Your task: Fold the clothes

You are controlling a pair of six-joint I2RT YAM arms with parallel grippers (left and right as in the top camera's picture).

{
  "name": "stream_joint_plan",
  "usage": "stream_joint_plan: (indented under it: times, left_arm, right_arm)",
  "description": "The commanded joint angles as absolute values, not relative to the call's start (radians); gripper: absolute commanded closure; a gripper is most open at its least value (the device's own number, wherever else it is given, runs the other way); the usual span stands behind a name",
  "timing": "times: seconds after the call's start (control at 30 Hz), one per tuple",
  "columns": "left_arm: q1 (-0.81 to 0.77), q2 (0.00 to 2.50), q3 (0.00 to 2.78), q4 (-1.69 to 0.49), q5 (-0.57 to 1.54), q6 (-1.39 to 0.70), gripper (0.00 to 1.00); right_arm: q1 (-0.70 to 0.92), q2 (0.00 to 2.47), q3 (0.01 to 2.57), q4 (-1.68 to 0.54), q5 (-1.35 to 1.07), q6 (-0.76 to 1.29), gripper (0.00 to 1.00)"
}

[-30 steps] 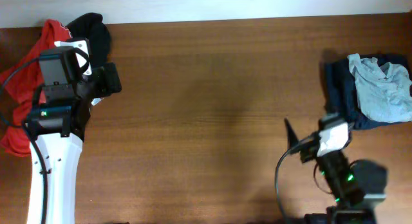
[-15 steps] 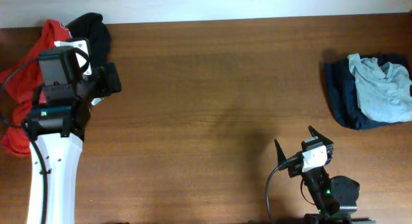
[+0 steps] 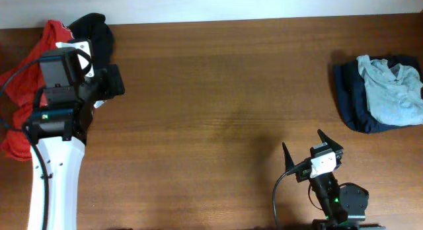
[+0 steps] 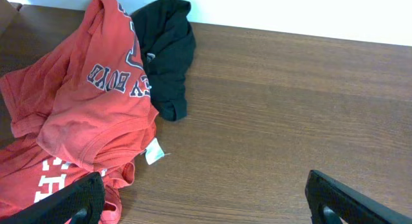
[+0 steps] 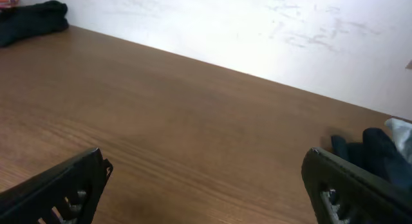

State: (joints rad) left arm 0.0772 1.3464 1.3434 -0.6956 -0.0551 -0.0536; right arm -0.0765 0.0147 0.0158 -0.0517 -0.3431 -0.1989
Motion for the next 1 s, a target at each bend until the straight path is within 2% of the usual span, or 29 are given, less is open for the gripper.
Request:
stream_joint_plan:
  times: [0.0,0.6,0.77,0.97]
  left_arm:
    - [0.077,1.346,1.359,-0.694,-0.048,-0.052,0.01]
    - [0.077,1.346,1.359,-0.694,-0.066,-0.052,0.01]
    - [0.078,1.329,1.336,-0.755,-0.088,-0.053,0.01]
    - [0.078,1.192,1.138,-0.532,-0.046,-0.052,0.01]
  right_arm:
    - [-0.086,0.006,0.006,-0.047,-0.359,-0.202,0.01]
    - [-0.086,0.006,0.006,-0.047,-0.359,-0.202,0.01]
    - [-0.086,0.006,0.006,-0.047,-0.359,-0.202,0.01]
    - [-0.086,0.006,0.006,-0.047,-0.359,-0.202,0.01]
